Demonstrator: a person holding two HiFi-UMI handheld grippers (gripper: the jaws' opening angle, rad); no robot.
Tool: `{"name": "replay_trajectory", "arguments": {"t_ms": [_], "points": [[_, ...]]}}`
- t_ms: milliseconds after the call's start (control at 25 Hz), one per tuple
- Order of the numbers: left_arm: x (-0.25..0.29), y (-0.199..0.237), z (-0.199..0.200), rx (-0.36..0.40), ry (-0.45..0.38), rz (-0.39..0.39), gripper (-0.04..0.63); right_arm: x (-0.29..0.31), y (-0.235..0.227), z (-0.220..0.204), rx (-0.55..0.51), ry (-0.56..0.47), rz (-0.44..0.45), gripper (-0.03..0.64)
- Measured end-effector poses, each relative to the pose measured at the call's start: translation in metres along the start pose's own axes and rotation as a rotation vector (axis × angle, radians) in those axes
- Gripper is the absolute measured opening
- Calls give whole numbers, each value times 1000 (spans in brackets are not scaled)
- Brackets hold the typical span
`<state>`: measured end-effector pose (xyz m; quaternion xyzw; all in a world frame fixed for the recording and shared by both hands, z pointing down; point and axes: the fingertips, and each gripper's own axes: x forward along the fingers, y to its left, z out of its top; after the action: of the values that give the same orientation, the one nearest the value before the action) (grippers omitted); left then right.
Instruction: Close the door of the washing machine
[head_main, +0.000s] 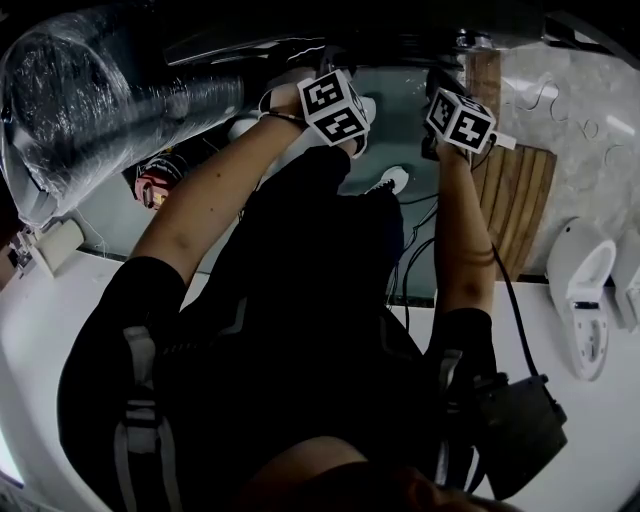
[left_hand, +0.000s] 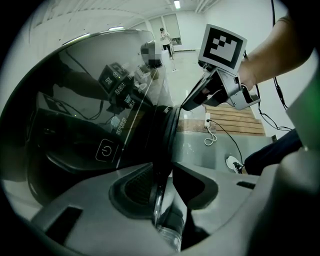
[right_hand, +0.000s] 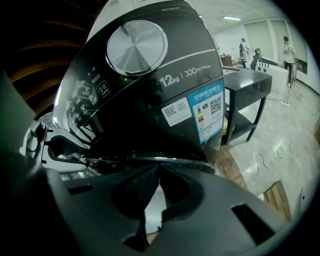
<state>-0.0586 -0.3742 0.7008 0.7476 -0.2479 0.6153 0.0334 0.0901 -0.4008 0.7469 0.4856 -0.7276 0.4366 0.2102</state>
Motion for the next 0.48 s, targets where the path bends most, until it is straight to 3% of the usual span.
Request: {"name": "replay_trajectory", "arguments": {"t_ms": [200,480], "points": [[1,1,1,-15,-1,19,124,0,-1,2,28,-12,-13,11],[0,1,1,30,15,47,124,2,0,2,15,-12,4,8]]}}
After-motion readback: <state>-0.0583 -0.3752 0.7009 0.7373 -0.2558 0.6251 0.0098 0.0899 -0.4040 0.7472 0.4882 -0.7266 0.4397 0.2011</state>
